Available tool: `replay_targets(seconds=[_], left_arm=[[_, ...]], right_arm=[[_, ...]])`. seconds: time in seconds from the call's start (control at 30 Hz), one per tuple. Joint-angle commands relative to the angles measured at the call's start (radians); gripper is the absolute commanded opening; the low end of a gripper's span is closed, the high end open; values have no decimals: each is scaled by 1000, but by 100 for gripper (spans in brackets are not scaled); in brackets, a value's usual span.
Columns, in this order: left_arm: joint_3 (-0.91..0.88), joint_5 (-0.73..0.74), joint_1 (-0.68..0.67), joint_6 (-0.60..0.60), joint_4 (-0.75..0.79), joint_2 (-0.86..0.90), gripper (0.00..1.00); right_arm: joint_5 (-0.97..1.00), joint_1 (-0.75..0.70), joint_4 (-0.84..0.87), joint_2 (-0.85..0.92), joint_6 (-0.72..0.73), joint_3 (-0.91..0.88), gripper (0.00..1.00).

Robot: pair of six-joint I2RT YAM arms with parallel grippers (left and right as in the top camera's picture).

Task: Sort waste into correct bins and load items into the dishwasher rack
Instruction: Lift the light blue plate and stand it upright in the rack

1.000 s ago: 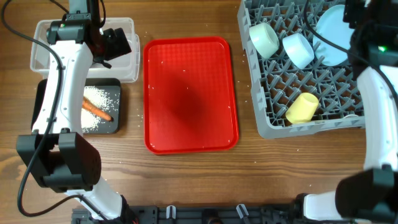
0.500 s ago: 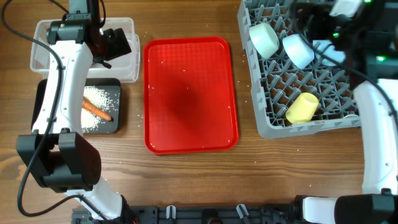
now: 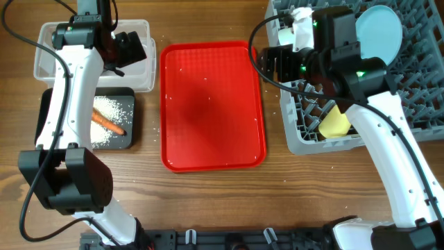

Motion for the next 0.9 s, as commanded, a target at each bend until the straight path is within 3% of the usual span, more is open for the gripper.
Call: replay_targets(seconds=[0.0, 0.27, 0.47, 0.87], left_arm=[[18, -13, 2, -8, 3, -16, 100], [18, 92, 2, -8, -54, -16, 100], [18, 92, 2, -8, -54, -16, 100], [18, 92, 2, -8, -54, -16, 100]], right_arm=[[-80, 9, -4, -24, -1, -5, 100], [-90, 57, -15, -20, 0, -17, 100], [-90, 57, -18, -18, 214, -17, 100], [64, 56, -55, -20, 213, -28, 100]])
